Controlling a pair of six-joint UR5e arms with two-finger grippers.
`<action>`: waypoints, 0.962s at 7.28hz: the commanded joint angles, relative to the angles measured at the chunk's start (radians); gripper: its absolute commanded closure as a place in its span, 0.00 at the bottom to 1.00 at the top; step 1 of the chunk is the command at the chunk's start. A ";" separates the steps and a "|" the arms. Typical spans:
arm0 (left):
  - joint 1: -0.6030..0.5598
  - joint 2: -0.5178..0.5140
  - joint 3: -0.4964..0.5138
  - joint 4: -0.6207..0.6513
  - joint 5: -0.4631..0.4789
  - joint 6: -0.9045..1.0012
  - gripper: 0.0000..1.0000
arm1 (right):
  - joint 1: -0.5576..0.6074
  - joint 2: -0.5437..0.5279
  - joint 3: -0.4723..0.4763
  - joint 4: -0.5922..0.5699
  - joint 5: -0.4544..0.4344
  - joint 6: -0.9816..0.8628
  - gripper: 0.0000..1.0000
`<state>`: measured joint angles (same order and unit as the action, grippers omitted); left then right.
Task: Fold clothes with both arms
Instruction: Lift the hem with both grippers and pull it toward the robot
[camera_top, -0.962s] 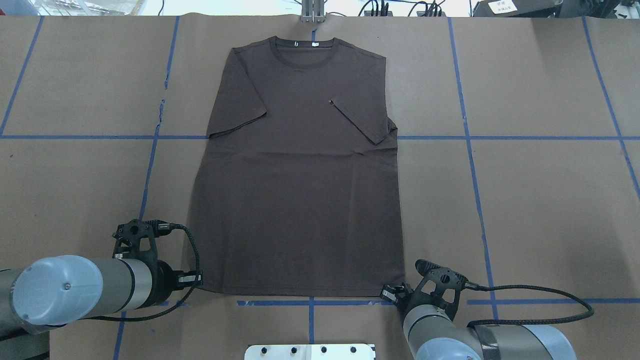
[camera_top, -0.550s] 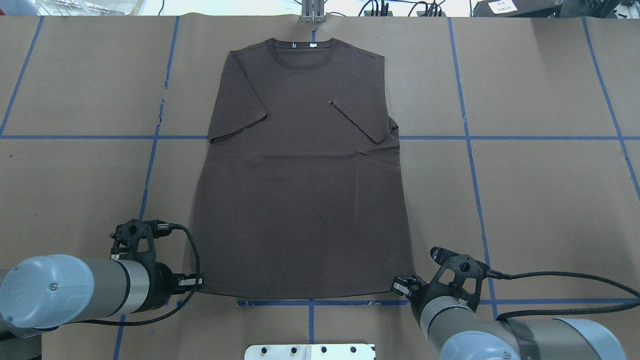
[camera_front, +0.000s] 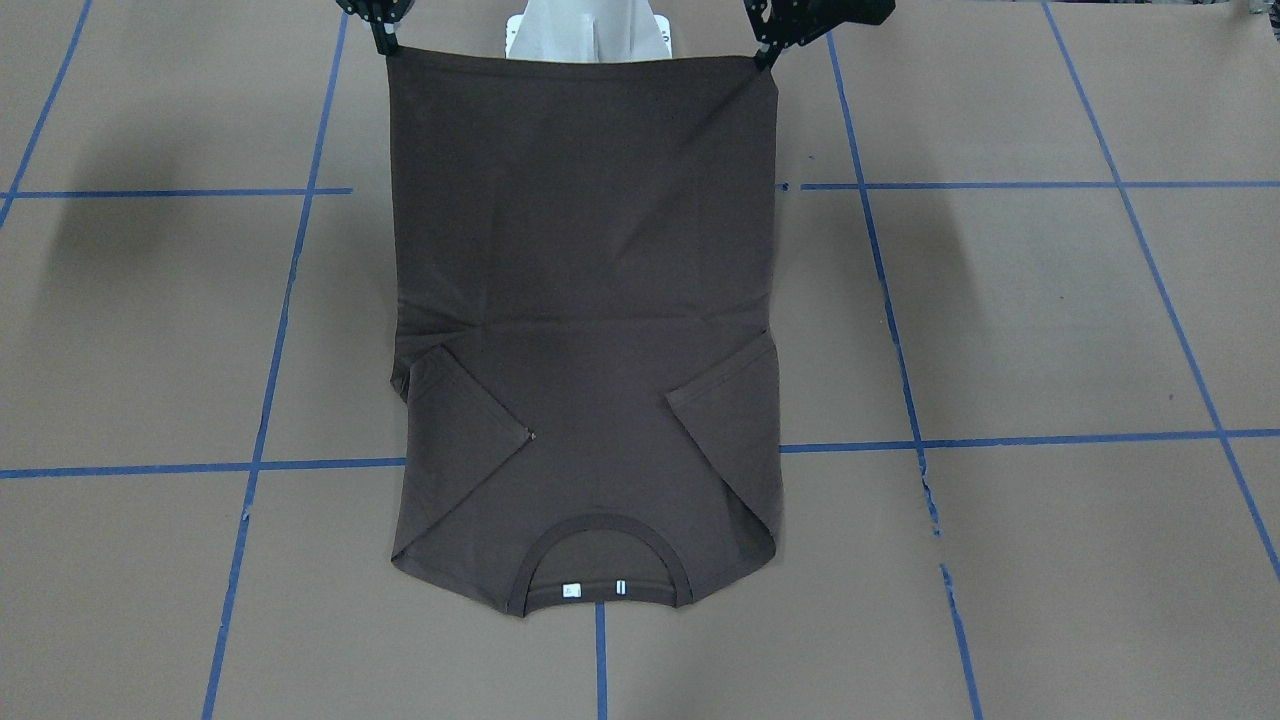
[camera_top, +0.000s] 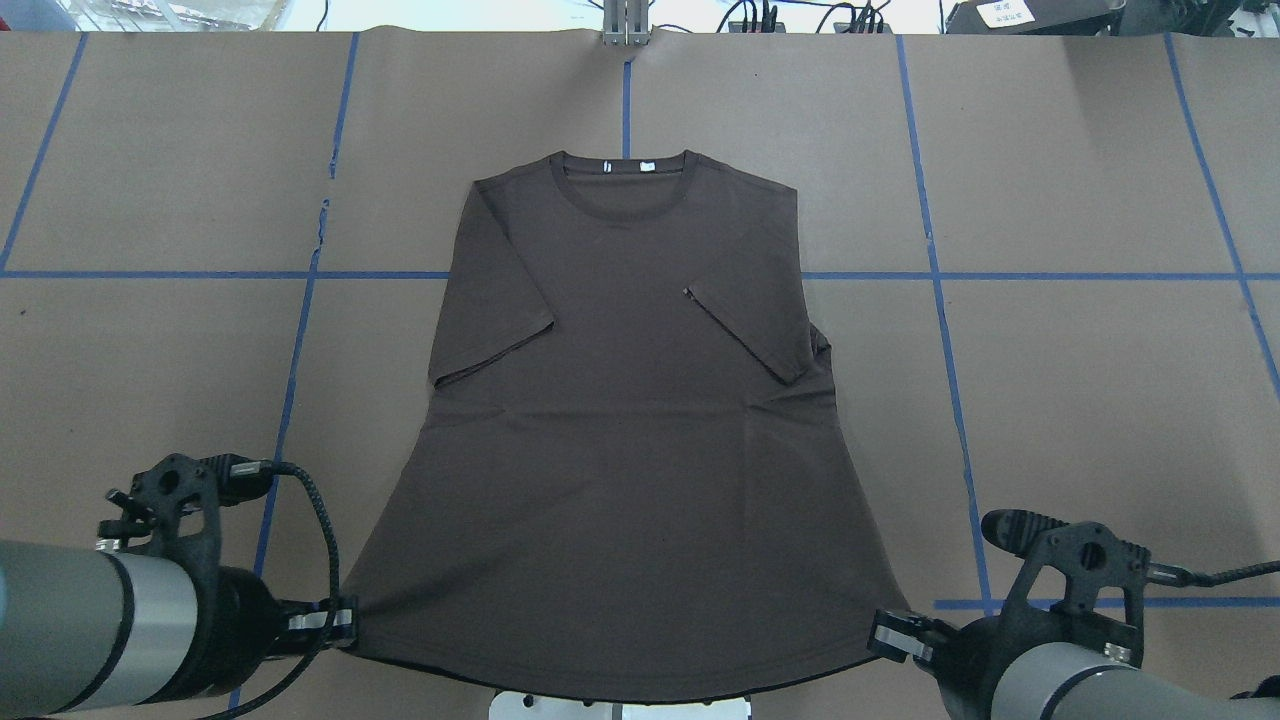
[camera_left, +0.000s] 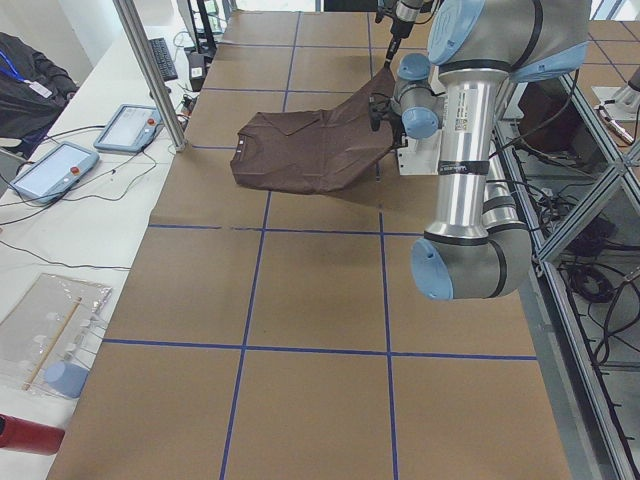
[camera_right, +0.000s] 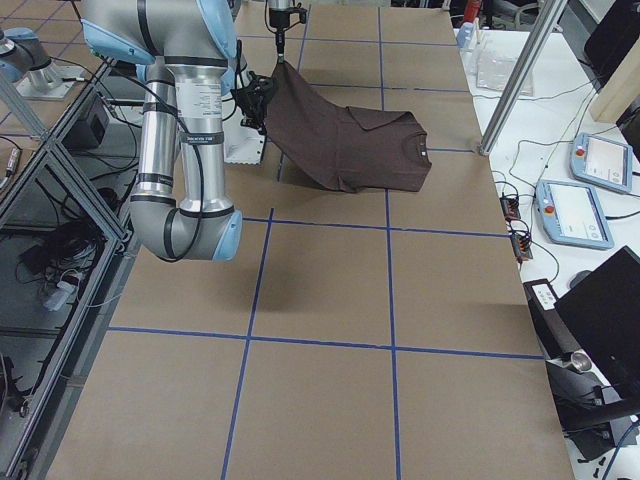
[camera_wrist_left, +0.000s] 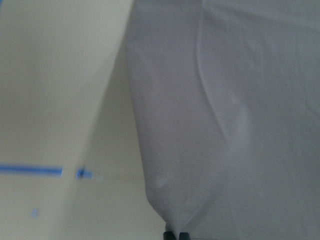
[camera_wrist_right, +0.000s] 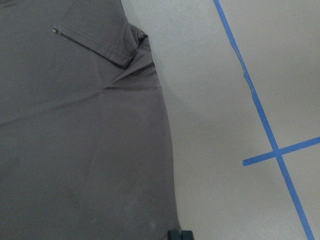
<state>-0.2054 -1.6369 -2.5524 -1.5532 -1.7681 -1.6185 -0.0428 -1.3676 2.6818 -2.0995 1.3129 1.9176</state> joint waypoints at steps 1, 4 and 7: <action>0.005 -0.056 0.004 0.067 -0.007 -0.005 1.00 | 0.047 0.019 0.009 -0.027 0.022 -0.023 1.00; -0.225 -0.242 0.238 0.070 -0.008 0.231 1.00 | 0.353 0.166 -0.202 -0.007 0.145 -0.271 1.00; -0.457 -0.363 0.467 0.065 -0.042 0.454 1.00 | 0.521 0.240 -0.433 0.103 0.196 -0.368 1.00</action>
<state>-0.5672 -1.9630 -2.1753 -1.4840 -1.7949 -1.2577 0.4134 -1.1494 2.3711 -2.0791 1.4984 1.5855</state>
